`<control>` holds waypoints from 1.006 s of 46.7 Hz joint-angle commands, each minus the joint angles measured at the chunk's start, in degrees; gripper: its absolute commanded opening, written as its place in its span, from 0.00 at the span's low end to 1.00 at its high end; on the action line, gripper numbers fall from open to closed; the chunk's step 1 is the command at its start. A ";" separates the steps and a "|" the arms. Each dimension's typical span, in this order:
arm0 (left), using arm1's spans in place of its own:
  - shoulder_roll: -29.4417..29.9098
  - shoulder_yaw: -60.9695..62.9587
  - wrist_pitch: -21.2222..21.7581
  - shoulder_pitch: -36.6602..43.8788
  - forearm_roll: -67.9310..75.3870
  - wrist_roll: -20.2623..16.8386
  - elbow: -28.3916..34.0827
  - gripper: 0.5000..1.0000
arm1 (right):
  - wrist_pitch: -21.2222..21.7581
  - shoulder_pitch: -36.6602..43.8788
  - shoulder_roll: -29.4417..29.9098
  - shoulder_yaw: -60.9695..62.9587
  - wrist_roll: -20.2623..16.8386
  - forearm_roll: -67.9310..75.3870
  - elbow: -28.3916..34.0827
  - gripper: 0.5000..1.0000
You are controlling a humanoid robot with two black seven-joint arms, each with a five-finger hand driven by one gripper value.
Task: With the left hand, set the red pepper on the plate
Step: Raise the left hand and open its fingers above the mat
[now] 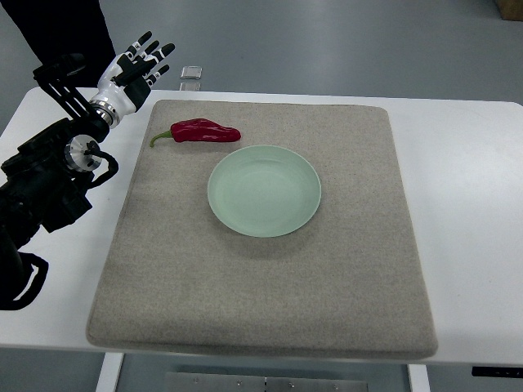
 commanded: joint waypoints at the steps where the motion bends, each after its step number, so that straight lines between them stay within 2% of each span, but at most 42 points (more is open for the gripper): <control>1: -0.08 0.00 0.04 0.47 0.00 0.00 0.00 0.99 | 0.00 -0.04 0.00 0.00 0.00 0.00 0.00 0.86; 11: 0.01 -0.09 0.13 0.48 0.00 -1.05 0.00 0.98 | 0.00 -0.04 0.00 0.00 0.00 0.00 0.00 0.86; 47: 0.71 0.00 0.13 -0.40 0.35 -0.96 -0.61 0.98 | 0.00 -0.04 0.00 0.00 0.00 0.00 0.00 0.86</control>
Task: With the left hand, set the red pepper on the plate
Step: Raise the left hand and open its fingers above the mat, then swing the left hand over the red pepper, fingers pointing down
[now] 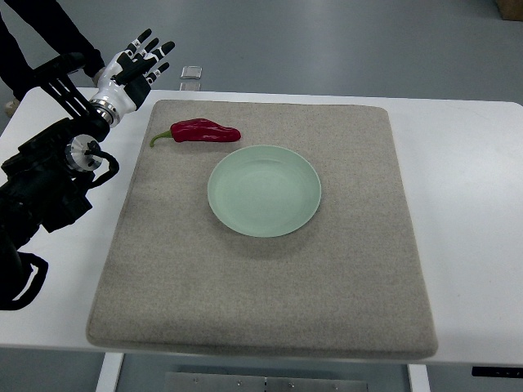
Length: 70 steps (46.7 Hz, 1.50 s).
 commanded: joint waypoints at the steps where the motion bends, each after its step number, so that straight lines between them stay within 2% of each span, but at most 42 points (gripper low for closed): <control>1: 0.53 0.04 0.00 -0.17 0.13 0.09 -0.04 0.98 | 0.00 -0.02 0.00 0.00 0.00 0.00 0.00 0.86; 15: 0.80 0.83 0.00 -0.78 0.49 0.26 -0.13 0.98 | 0.00 -0.02 0.00 0.00 0.00 0.00 0.00 0.86; 26: 3.17 1.00 -0.09 -1.75 3.38 0.62 -0.65 0.98 | 0.00 -0.02 0.00 0.00 0.00 0.00 0.00 0.86; 55: 5.81 0.92 0.70 -3.94 33.87 0.44 -5.22 0.97 | 0.00 -0.02 0.00 0.00 0.00 0.00 0.00 0.86; 63: 9.49 1.09 0.61 -4.21 41.17 0.35 -9.35 0.97 | 0.00 -0.02 0.00 0.00 0.00 0.00 0.00 0.86; 70: 10.20 1.36 0.61 -5.52 50.48 0.35 -11.55 0.97 | 0.00 -0.02 0.00 0.00 0.00 0.00 0.00 0.86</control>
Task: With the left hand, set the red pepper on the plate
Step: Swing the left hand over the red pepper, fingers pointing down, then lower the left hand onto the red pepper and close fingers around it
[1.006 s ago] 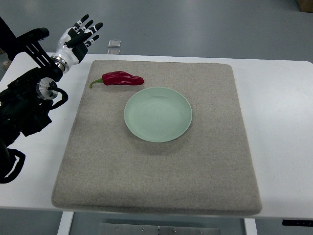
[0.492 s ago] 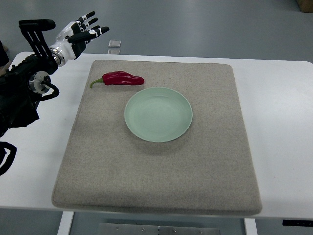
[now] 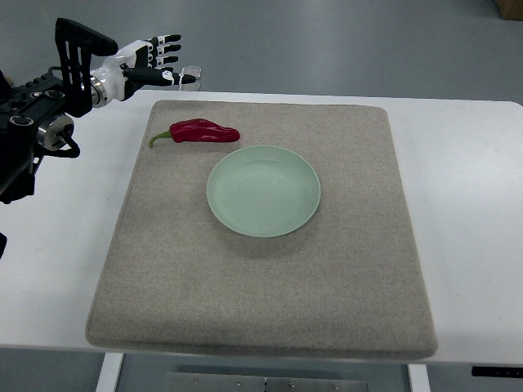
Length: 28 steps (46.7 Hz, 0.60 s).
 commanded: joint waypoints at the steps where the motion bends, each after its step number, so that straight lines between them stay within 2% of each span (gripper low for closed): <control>1: 0.23 -0.03 0.01 -1.17 6.54 0.01 -1.50 0.97 | 0.00 -0.03 0.00 0.00 0.00 0.00 0.00 0.86; 13: 2.51 0.23 -0.08 -2.58 24.74 -0.08 -10.03 0.97 | 0.00 -0.03 0.00 0.00 0.00 0.00 0.00 0.86; 20: 3.31 3.30 0.10 -3.28 35.99 -0.08 -11.08 0.97 | 0.00 -0.03 0.00 0.00 0.00 0.00 0.00 0.86; 28: 3.22 3.48 0.28 -3.55 39.17 -0.16 -11.17 0.96 | 0.00 -0.03 0.00 0.00 0.00 0.00 0.00 0.86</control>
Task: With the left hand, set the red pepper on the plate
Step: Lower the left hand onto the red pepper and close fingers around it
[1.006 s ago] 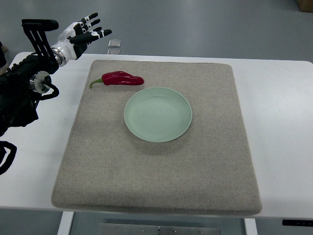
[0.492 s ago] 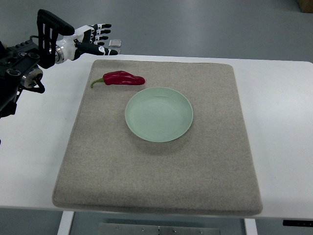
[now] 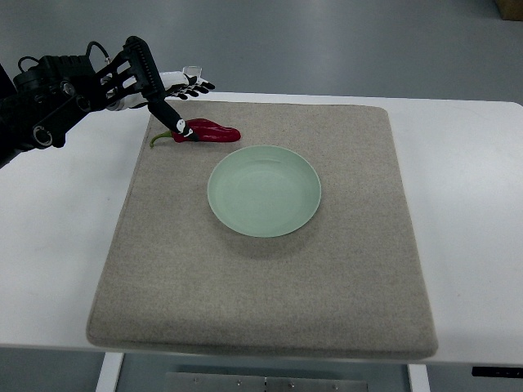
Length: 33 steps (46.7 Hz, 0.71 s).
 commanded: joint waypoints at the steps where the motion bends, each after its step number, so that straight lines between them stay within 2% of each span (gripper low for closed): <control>1: -0.11 0.11 0.19 -0.11 1.02 -0.03 -0.09 0.96 | 0.00 0.08 0.00 0.00 0.00 0.00 0.00 0.86; 14: -0.55 0.11 3.35 0.15 9.11 -0.20 -0.44 0.95 | 0.00 0.08 0.00 0.00 0.00 0.00 0.00 0.86; 33: -1.16 3.10 2.56 0.06 8.94 -0.20 -0.53 0.95 | 0.00 0.08 0.00 0.00 0.00 0.00 0.00 0.86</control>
